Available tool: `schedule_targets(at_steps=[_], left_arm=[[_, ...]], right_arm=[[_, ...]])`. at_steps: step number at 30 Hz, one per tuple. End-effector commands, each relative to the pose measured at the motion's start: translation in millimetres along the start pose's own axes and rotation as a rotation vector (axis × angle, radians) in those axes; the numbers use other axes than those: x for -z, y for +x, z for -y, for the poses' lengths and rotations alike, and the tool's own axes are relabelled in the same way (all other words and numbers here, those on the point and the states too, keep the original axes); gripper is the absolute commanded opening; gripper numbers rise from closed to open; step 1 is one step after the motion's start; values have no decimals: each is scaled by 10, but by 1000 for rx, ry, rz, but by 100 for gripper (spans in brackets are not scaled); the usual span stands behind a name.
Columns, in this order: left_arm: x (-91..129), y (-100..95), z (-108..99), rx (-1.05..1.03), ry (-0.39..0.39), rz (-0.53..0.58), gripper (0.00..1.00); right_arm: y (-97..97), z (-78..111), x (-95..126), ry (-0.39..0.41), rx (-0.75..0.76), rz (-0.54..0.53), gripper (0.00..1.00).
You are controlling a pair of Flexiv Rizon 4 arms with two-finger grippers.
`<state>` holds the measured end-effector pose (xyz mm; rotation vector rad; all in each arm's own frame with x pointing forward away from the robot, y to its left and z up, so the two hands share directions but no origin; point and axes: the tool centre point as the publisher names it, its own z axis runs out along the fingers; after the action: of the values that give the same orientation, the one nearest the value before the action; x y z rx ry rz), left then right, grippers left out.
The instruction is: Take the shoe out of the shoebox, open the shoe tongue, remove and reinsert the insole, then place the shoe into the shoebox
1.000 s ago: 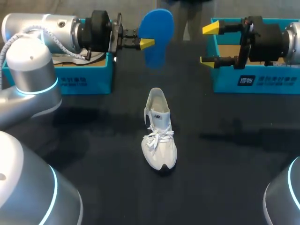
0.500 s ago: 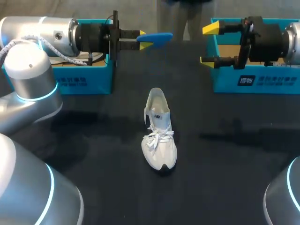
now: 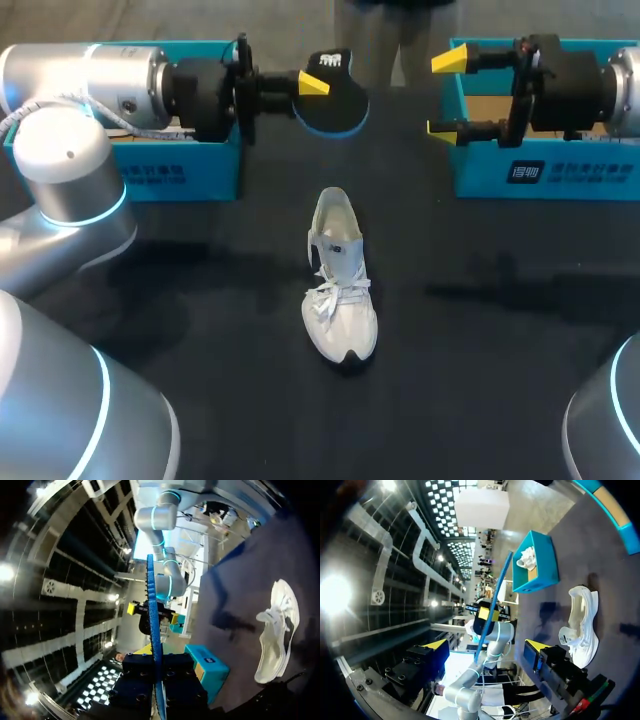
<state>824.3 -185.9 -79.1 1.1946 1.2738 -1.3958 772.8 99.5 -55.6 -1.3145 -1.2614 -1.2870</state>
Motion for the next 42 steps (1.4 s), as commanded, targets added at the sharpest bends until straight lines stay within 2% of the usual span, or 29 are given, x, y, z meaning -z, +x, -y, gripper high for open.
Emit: schedule_targets(at_steps=[1, 14, 23, 31, 33, 34, 37, 39, 42], left_arm=[[-7, 4, -3, -238, -17, 12, 0], [-43, -10, -20, -231, -22, 36, 0], [-73, 4, -28, -227, -18, 8, 0], [-101, -14, -14, -241, -16, 19, 0], [-111, -22, -6, -245, -14, 22, 0], [-120, -28, -3, -250, -13, 25, 0], [-148, -41, -10, -260, -14, 29, 0], [-163, -40, -14, -261, -13, 30, 0], [-180, -37, -29, -267, -15, 31, 0]], right_arm=[[-3, -3, -18, -1, -1, 1, 100], [-15, -71, -47, 10, -13, 13, 100], [56, -164, -298, 68, -18, 51, 100], [10, -189, -458, 99, -44, 66, 100], [1, -189, -476, 102, -50, 68, 96], [-2, -187, -483, 99, -54, 74, 89], [-9, -181, -515, 99, -59, 79, 84], [-10, -177, -534, 97, -65, 88, 69], [-13, -161, -551, 94, -69, 87, 57]])
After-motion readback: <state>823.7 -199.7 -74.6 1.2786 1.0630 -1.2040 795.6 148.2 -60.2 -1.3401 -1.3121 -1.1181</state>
